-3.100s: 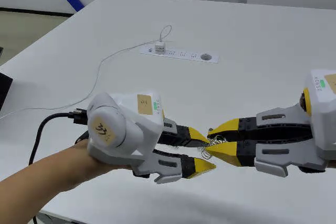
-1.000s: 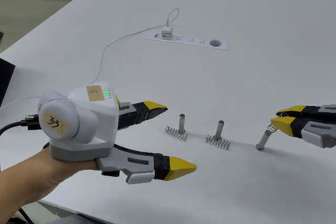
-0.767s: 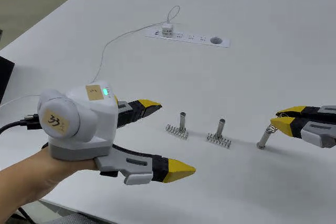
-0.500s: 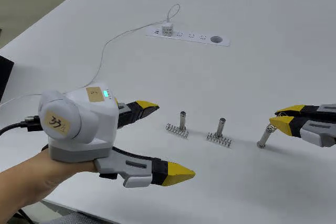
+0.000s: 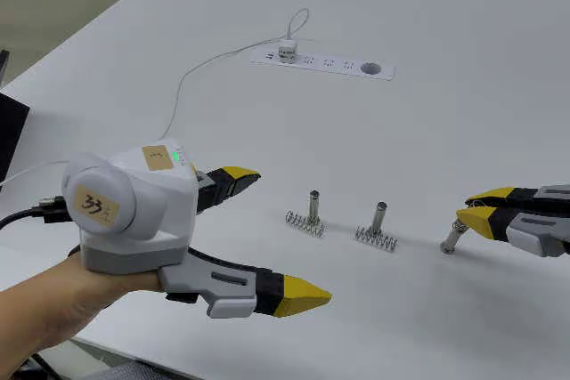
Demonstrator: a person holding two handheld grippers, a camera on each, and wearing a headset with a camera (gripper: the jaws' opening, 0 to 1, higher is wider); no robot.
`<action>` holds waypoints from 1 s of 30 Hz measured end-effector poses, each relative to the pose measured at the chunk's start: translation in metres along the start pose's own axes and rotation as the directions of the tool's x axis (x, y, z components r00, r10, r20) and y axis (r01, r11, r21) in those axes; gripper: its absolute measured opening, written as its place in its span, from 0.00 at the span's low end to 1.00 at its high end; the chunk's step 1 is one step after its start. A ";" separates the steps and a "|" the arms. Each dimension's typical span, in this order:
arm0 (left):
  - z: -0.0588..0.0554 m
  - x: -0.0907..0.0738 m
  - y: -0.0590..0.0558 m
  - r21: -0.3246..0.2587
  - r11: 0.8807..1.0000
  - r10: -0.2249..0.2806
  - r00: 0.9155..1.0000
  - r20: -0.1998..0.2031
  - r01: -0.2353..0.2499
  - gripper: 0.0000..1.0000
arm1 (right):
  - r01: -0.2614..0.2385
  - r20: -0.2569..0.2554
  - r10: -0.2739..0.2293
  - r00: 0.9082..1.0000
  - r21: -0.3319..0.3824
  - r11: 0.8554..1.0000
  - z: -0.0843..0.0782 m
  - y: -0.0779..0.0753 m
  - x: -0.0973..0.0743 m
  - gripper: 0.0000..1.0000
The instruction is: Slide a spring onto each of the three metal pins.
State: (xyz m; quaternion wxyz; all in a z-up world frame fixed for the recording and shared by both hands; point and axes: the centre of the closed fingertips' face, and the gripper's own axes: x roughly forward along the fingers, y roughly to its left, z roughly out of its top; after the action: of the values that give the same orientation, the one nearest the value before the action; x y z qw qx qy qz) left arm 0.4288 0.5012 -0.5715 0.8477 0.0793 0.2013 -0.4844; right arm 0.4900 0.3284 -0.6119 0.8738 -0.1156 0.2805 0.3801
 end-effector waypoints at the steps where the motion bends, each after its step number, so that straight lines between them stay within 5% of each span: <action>1: -0.001 0.000 0.000 -0.002 1.000 0.001 1.000 -0.003 -0.001 1.00 | -0.001 -0.006 0.001 1.000 0.000 1.000 -0.001 0.000 0.001 0.11; 30: -0.009 -0.006 0.006 -0.042 0.999 0.027 0.999 -0.021 -0.028 1.00 | -0.014 -0.073 0.016 0.997 0.018 1.000 -0.031 0.004 0.025 0.11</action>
State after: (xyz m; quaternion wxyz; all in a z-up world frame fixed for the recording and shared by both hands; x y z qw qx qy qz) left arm 0.4290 0.5124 -0.5779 0.8536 0.0690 0.2189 -0.4677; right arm 0.4882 0.3328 -0.6518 0.8610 -0.1196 0.3165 0.3797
